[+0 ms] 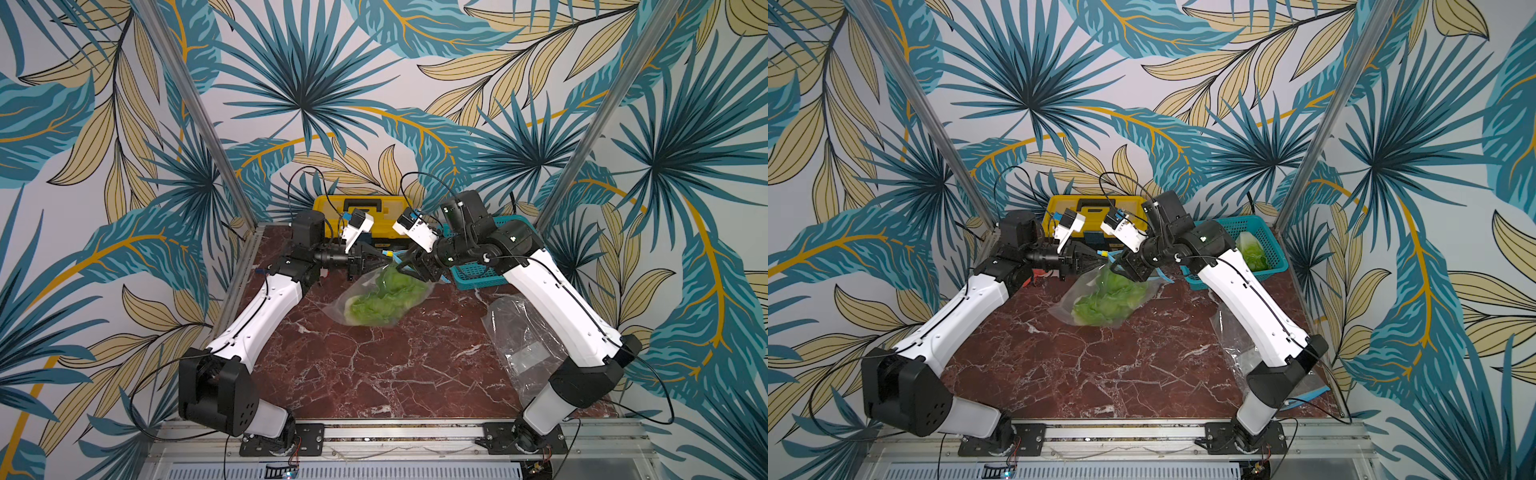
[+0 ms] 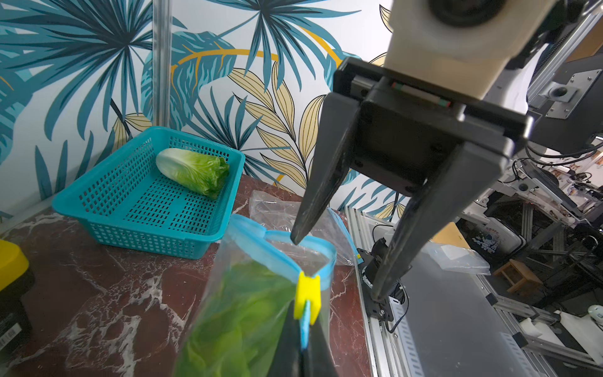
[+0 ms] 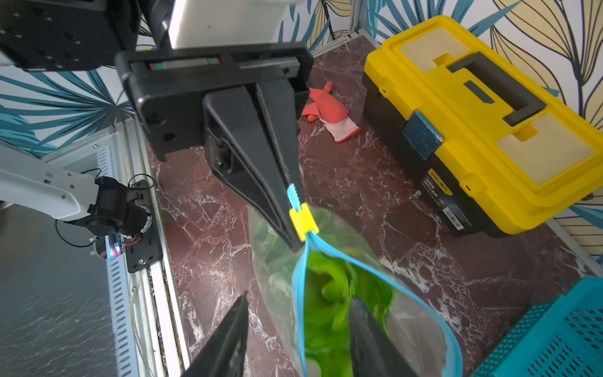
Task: Put the chinese cabbages into a zipper bag and zip it
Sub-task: Zip the zipper on the zipper food storage bag.
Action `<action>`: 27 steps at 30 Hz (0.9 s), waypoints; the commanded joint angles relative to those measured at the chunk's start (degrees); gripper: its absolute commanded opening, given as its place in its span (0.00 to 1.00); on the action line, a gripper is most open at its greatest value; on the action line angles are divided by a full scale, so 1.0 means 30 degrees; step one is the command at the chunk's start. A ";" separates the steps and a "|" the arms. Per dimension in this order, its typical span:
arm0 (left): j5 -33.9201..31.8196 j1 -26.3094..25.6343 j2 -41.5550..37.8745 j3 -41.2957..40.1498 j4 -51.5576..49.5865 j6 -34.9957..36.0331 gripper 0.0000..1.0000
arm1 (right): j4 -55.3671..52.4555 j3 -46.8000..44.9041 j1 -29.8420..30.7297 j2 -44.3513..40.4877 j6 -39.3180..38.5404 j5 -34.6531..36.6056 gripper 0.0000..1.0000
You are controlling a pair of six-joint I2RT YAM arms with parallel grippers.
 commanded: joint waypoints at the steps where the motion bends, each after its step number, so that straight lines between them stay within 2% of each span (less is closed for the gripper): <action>1: 0.0599 -0.0165 -0.0657 -0.0074 -0.0076 0.0073 0.00 | 0.0710 0.0308 0.0085 0.0179 -0.0664 -0.1462 0.47; 7: 0.0291 -0.0424 -0.1136 -0.0495 -0.1367 0.1162 0.00 | 0.0103 0.0334 0.0095 0.0661 -0.1062 -0.3137 0.46; 21: 0.0816 -0.0786 -0.1709 -0.1032 -0.2248 0.2111 0.00 | 0.1205 0.0168 -0.0869 0.1327 -0.0648 -0.4369 0.44; 27: 0.0874 -0.0791 -0.1695 -0.0855 -0.2645 0.2373 0.00 | 0.0489 0.0123 -0.0960 0.1743 -0.0962 -0.5842 0.42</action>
